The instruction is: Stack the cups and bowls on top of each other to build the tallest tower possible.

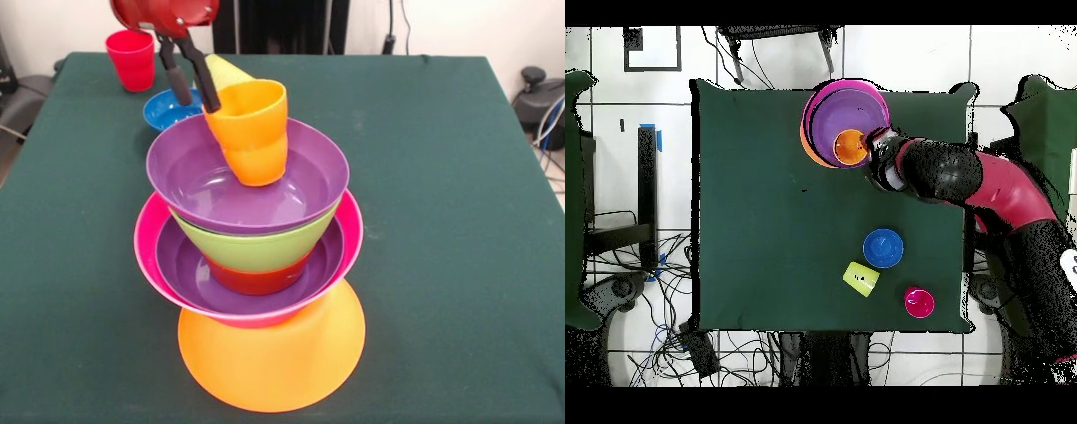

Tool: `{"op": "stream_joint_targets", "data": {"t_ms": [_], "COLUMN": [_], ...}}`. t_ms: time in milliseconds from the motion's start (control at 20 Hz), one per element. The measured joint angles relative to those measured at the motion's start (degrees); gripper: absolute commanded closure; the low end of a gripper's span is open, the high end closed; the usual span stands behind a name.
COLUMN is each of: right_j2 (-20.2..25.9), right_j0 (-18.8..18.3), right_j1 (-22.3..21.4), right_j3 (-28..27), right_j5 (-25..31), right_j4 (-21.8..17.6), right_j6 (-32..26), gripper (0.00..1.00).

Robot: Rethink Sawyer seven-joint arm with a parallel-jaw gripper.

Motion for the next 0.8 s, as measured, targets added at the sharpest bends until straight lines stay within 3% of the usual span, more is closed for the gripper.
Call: {"op": "stream_joint_targets", "data": {"t_ms": [800], "right_j2": [3.1], "right_j0": [-7.8], "right_j1": [-1.9], "right_j3": [9.2], "right_j5": [0.0], "right_j4": [0.0], "right_j6": [0.0], "gripper": [0.00]}}
